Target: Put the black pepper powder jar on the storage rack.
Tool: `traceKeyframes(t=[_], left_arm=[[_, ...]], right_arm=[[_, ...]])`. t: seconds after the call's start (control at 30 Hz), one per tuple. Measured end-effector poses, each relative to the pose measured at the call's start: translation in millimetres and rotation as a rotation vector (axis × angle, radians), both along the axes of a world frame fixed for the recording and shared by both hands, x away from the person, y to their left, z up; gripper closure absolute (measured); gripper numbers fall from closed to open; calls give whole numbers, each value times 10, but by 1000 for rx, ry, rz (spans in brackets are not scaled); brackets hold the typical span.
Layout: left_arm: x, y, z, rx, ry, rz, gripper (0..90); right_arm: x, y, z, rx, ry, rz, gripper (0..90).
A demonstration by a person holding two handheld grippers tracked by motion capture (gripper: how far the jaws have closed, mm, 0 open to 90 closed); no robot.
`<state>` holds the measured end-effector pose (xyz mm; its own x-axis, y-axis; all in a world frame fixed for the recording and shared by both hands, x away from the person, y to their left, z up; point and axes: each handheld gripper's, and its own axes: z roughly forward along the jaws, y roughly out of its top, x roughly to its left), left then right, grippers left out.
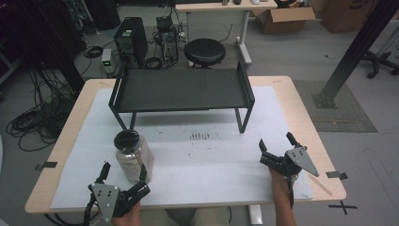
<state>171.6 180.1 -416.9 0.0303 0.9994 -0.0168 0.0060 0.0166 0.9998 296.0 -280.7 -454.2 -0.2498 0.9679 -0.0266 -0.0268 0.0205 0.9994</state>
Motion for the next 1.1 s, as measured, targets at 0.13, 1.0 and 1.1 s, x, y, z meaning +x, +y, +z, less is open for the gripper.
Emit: traceKeyframes(t=[0.13,1.0,1.1], left_arm=[[33,-31,-49,5,12,6,2],[277,-105,-164,27,30,43,3],[311,-106,-162,20,27,47,3]], right_arm=[[1,0,0,0,0,0,0],[-2,1,0,-1,-2,0,0],[-2,1,0,-1,-2,0,0]])
